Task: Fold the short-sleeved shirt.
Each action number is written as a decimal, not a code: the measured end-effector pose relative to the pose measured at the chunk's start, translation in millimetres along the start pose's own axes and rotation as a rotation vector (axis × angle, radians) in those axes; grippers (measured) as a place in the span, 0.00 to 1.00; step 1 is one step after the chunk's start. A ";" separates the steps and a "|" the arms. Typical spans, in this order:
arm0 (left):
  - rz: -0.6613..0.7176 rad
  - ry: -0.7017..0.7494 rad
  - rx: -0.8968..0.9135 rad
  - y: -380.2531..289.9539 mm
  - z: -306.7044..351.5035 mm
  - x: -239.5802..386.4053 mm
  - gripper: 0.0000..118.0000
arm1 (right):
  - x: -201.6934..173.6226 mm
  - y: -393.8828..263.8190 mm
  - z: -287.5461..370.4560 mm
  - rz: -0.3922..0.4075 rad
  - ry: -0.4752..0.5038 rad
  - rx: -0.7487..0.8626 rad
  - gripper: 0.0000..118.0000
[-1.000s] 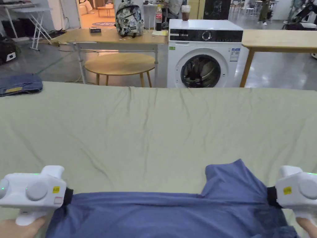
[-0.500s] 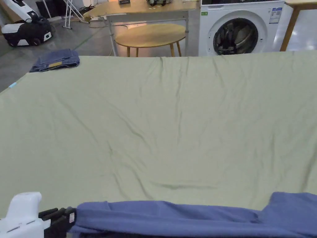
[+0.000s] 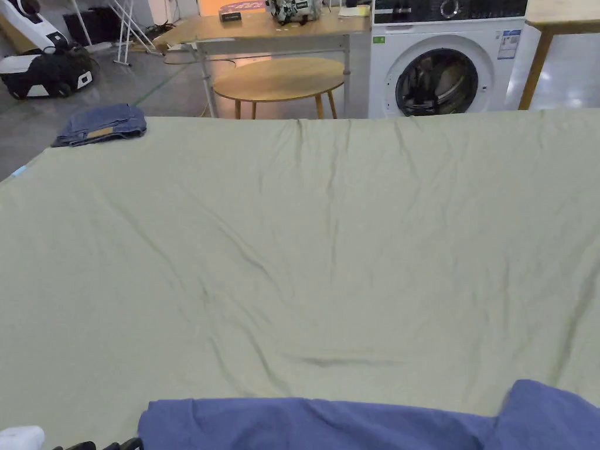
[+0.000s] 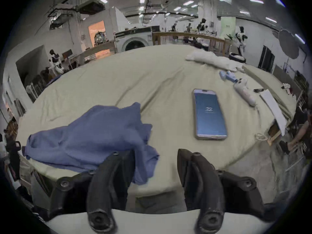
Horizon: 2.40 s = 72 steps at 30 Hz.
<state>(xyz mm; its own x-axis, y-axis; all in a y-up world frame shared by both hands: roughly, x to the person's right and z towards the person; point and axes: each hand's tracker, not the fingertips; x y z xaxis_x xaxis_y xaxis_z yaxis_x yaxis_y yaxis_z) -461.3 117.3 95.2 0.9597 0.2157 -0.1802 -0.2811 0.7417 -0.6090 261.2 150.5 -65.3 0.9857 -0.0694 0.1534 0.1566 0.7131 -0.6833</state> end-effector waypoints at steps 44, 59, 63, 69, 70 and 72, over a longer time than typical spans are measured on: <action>0.710 -0.538 -0.110 -77.7 -127.3 -19.7 0.51 | -117.7 28.6 50.5 0.079 0.373 0.137 0.00; 0.654 -0.474 0.016 -19.0 -90.6 -19.8 0.02 | -115.4 27.5 50.1 0.072 0.348 0.122 0.00; 0.314 -0.204 0.009 57.9 -23.8 -23.6 0.02 | -114.3 27.4 48.6 0.073 0.353 0.128 0.00; 0.008 -0.357 -0.040 83.0 -59.2 81.6 0.02 | -116.9 33.9 44.9 -0.025 0.382 0.154 0.00; 0.001 -0.420 -0.085 73.4 -78.7 104.8 0.02 | -117.0 34.0 48.0 -0.051 0.380 0.182 0.00; -0.072 -0.497 -0.180 54.6 -120.9 135.6 0.02 | -116.4 33.8 55.2 -0.070 0.358 0.205 0.00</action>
<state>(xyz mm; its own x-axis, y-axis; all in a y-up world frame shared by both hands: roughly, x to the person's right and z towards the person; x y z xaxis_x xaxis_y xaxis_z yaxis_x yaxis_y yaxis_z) -346.7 110.2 -55.9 0.8499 0.4750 0.2280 -0.1684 0.6549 -0.7367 148.3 221.2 -66.9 0.9379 -0.3354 -0.0879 0.2444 0.8194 -0.5185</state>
